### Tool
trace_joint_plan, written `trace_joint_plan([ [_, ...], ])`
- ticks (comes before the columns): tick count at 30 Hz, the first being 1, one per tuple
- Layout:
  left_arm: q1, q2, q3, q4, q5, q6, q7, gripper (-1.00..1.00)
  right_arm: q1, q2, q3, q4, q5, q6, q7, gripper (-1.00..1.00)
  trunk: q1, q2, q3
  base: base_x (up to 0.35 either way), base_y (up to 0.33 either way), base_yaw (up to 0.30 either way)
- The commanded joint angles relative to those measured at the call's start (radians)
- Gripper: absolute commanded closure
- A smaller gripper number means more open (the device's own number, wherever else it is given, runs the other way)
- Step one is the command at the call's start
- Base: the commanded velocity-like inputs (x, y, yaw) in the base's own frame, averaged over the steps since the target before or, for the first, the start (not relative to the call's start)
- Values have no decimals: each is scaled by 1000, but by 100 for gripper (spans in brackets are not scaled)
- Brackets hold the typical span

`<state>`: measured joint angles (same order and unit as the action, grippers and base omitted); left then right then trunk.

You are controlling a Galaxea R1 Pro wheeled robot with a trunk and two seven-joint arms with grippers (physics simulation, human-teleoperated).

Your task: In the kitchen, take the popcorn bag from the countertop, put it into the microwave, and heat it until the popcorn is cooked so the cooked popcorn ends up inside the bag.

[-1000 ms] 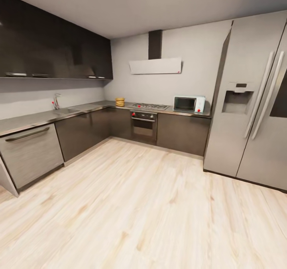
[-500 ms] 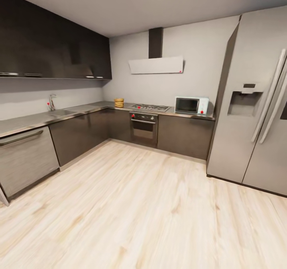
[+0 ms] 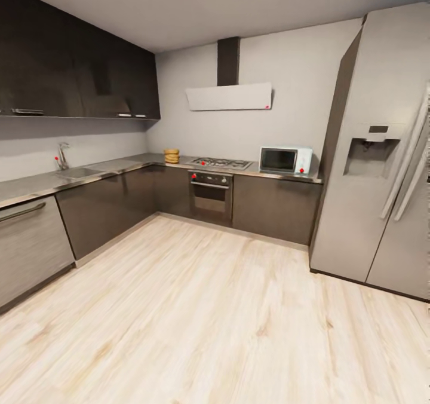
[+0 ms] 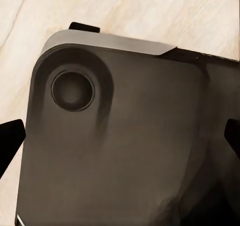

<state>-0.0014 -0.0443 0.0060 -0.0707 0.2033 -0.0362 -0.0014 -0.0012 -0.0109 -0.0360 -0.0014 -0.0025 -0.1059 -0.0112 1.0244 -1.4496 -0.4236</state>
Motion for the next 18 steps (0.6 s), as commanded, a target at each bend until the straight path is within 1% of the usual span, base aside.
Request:
trace_joint_plan([
  [1,0,0,0,0,6,-4,0,-100,0,0,-4,0,-1,-3,-1,-100,1,0,-1,322,0,-232],
  [3,0,0,1,-1,7,-7,0,-100,0,0,-4,0,-2,-3,-1,-100,1,0,-1,278,0,-239],
  [5,0,0,1,-1,8,-8,0,-100,0,0,-4,0,-2,-3,-1,-100,1,0,-1,91,0,-242],
  [18,0,1,5,-1,14,-9,0,-100,0,0,-4,0,-2,-3,-1,-100,1,0,-1,7,0,-243],
])
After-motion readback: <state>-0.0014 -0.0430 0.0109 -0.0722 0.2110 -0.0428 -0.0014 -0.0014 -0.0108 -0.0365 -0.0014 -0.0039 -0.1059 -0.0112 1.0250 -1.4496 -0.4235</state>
